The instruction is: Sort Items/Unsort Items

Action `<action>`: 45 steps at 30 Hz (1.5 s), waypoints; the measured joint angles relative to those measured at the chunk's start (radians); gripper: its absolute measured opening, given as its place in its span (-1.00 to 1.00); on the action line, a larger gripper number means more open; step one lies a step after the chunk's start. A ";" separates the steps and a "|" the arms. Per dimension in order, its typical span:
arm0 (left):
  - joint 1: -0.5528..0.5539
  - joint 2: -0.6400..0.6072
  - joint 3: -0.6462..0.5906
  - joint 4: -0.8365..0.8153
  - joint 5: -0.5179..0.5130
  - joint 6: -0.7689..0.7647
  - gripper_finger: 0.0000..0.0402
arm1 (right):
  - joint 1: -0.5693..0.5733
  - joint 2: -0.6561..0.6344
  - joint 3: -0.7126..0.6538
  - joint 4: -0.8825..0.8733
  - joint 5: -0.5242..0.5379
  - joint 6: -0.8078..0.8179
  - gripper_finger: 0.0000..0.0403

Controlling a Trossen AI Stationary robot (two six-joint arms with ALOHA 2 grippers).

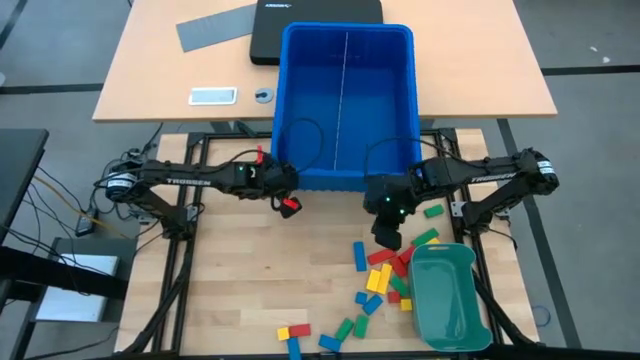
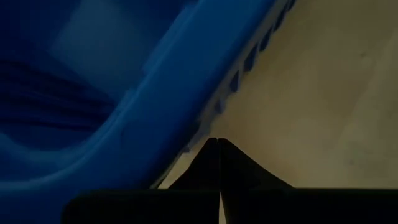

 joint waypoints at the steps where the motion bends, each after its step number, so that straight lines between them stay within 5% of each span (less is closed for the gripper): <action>1: 0.008 0.000 0.003 -0.002 -0.001 0.005 -1.00 | 0.011 0.000 -0.004 -0.001 0.000 0.000 -0.75; 8: 0.058 0.000 0.054 -0.027 0.046 0.048 -1.00 | 0.047 0.000 -0.105 0.014 0.001 0.086 -0.54; 16: 0.081 0.000 0.115 -0.024 0.162 0.039 -1.00 | 0.058 0.000 -0.289 0.299 0.022 0.354 -0.50; 24: 0.080 -0.001 0.127 0.037 0.288 -0.010 -1.00 | 0.083 0.013 -0.456 0.509 0.165 0.676 -0.40; 30: 0.080 -0.001 0.127 0.040 0.310 0.007 -1.00 | 0.098 0.021 -0.470 0.509 0.271 0.788 -0.12; 45: 0.080 -0.001 0.127 0.034 0.329 0.023 -1.00 | 0.116 0.214 -0.431 0.568 0.253 0.991 0.31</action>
